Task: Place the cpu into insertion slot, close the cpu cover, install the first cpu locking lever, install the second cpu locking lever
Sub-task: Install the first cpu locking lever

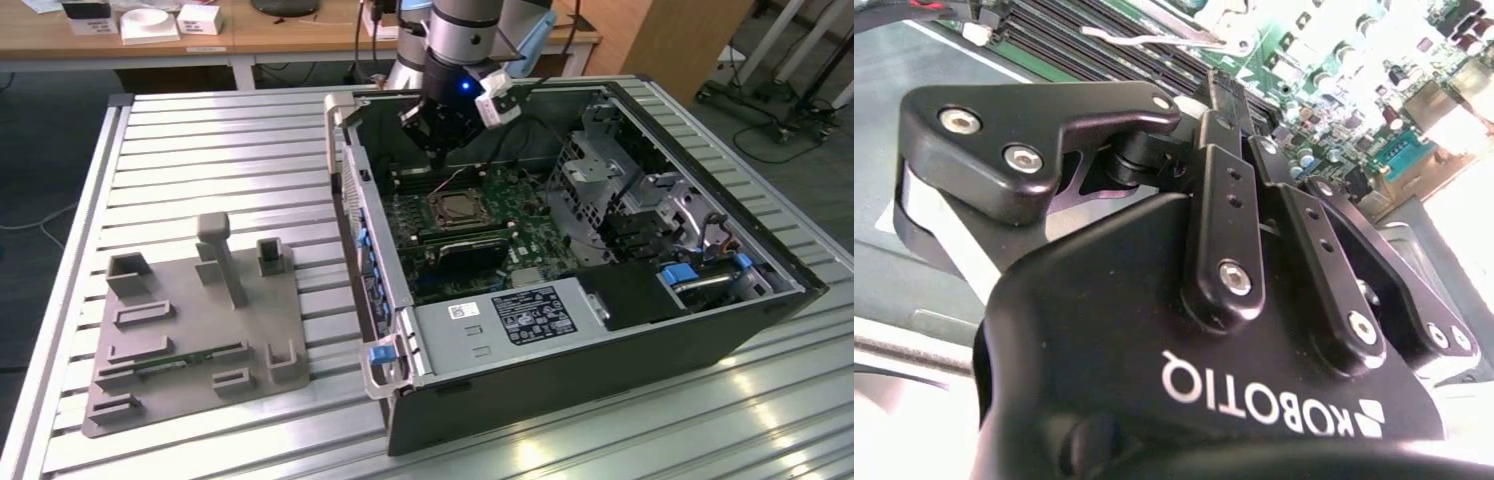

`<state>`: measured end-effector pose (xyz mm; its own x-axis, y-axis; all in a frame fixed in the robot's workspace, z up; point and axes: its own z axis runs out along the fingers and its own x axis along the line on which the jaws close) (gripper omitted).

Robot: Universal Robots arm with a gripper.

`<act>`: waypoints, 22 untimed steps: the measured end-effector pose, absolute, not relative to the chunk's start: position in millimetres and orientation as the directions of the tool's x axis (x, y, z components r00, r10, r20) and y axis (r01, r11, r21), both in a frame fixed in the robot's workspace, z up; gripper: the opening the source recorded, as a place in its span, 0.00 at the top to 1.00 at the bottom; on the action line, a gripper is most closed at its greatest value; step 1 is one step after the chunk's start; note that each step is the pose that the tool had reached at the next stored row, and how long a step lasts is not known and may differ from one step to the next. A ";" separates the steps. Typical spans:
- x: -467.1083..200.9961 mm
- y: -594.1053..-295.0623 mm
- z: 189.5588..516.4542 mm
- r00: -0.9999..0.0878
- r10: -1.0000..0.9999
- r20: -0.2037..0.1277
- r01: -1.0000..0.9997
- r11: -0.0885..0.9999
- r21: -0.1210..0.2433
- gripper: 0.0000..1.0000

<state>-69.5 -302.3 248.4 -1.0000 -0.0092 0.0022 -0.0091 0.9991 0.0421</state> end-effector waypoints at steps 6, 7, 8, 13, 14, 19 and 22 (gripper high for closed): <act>-64.5 -301.0 243.9 -1.000 -0.009 0.002 -0.009 0.999 0.042 0.90; -63.7 -300.9 243.2 -1.000 -0.009 0.002 -0.009 0.999 0.042 0.90; -62.9 -300.9 242.7 -1.000 -0.009 0.002 -0.009 0.999 0.042 0.90; -62.6 -300.9 241.5 -1.000 -0.009 0.002 -0.009 0.999 0.042 0.90; -62.7 -300.9 241.6 -1.000 -0.009 0.002 -0.009 0.999 0.042 0.90; -62.6 -300.9 241.4 -1.000 -0.009 0.002 -0.009 0.999 0.042 0.90; -62.2 -300.9 240.9 -1.000 -0.009 0.002 -0.009 0.999 0.042 0.90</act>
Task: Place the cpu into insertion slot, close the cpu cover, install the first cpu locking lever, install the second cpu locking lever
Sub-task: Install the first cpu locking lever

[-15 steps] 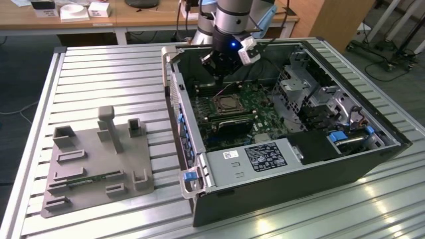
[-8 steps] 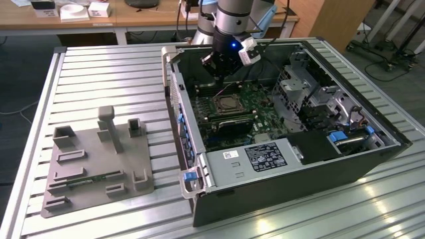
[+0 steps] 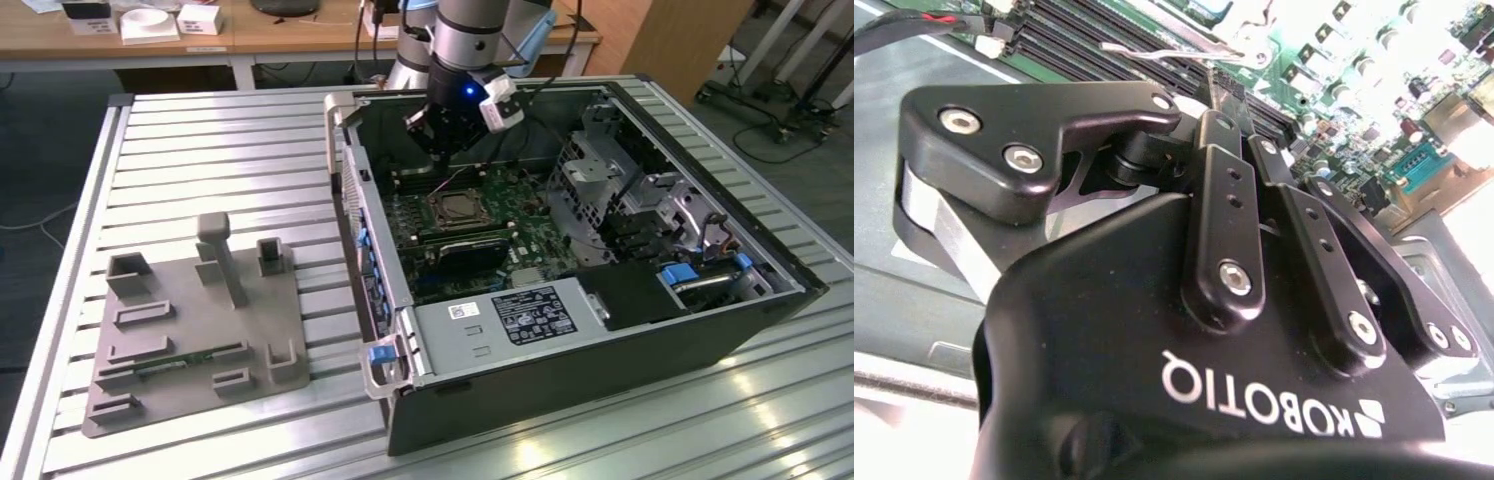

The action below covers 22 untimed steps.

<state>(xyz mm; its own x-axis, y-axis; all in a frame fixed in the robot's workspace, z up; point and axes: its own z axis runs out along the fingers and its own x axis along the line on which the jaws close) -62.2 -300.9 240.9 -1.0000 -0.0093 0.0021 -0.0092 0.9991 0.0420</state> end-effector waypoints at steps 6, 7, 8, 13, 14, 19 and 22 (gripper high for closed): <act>-57.2 -300.0 236.9 -1.000 -0.009 0.002 -0.009 0.999 0.042 0.90; -56.7 -299.4 236.2 -1.000 -0.009 0.002 -0.009 0.999 0.042 0.90; -56.4 -298.6 235.7 -1.000 -0.010 0.002 -0.010 0.999 0.042 0.90; -54.9 -296.3 233.3 -1.000 -0.015 0.002 -0.015 0.999 0.042 0.90; -54.1 -296.1 232.6 -1.000 -0.015 0.002 -0.015 0.999 0.042 0.90; -50.1 -295.1 228.9 -1.000 -0.016 0.002 -0.015 0.999 0.042 0.90; -47.6 -294.3 226.6 -1.000 -0.016 0.002 -0.015 0.999 0.042 0.90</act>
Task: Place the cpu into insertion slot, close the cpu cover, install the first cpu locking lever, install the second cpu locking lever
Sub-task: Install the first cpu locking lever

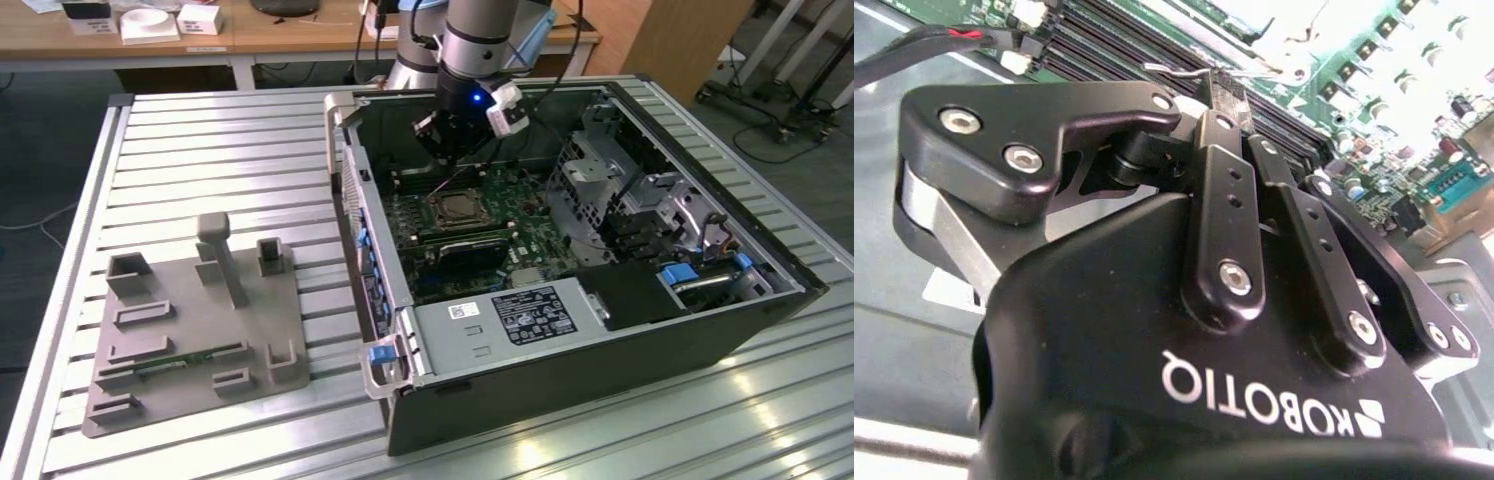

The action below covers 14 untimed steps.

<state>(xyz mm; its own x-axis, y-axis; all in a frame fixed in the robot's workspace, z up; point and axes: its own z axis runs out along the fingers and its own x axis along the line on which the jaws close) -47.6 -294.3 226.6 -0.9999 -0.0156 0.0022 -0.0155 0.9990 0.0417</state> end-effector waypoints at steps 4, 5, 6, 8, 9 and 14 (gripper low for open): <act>-43.6 -293.3 223.8 -1.000 -0.015 0.002 -0.015 0.999 0.042 0.90; -42.5 -293.1 223.4 -1.000 -0.016 0.002 -0.015 0.999 0.042 0.90; -41.8 -293.2 223.2 -1.000 -0.016 0.002 -0.015 0.999 0.042 0.90; -41.6 -293.2 223.2 -1.000 -0.016 0.002 -0.015 0.999 0.041 0.90; -41.6 -293.2 223.2 -1.000 -0.015 0.002 -0.015 0.999 0.041 0.90; -41.7 -293.1 223.3 -1.000 -0.016 0.002 -0.016 0.999 0.042 0.90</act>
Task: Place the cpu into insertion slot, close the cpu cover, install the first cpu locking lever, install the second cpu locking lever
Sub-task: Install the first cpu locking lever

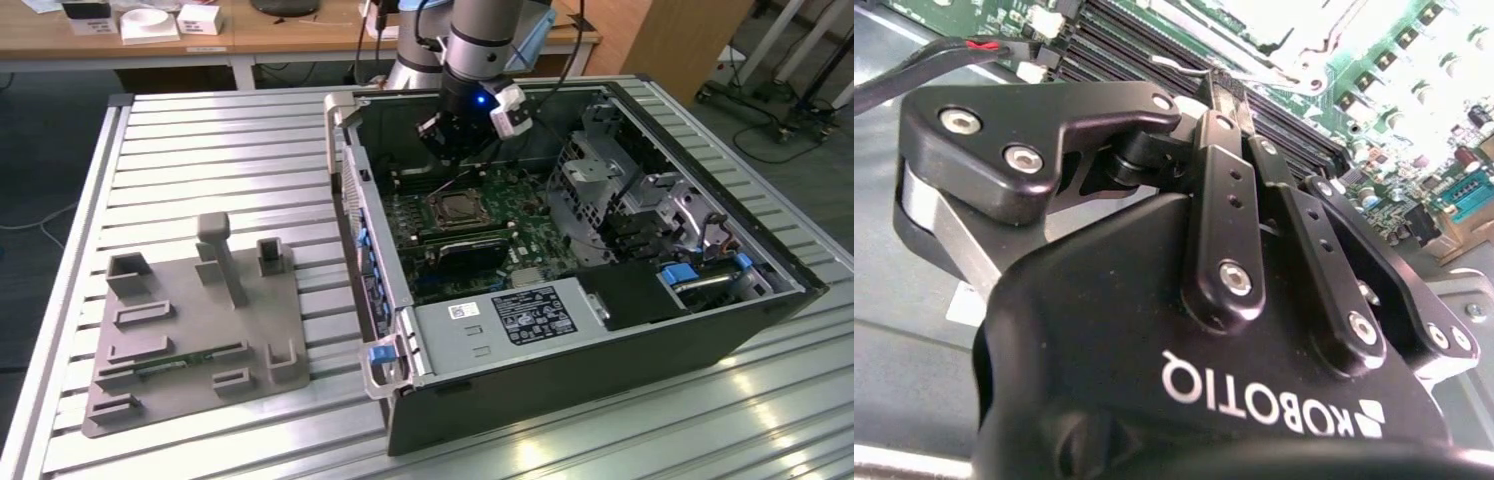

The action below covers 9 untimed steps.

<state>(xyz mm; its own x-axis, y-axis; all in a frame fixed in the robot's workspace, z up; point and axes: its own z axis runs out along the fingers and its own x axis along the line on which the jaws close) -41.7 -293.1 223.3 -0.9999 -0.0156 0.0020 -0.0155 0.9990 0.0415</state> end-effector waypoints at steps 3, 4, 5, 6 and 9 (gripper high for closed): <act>-43.6 -293.1 223.5 -1.000 -0.016 0.002 -0.015 0.999 0.041 0.90; -44.2 -293.2 223.8 -1.000 -0.016 0.002 -0.015 0.999 0.041 0.90; -44.5 -293.2 224.2 -1.000 -0.016 0.002 -0.015 0.999 0.041 0.90; -44.7 -293.2 224.7 -1.000 -0.016 0.002 -0.015 0.999 0.041 0.90; -45.0 -293.2 226.8 -1.000 -0.016 0.002 -0.015 0.999 0.041 0.90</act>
<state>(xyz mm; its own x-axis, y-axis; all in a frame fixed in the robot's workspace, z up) -45.0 -293.2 226.8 -0.9999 -0.0156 0.0022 -0.0155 0.9990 0.0413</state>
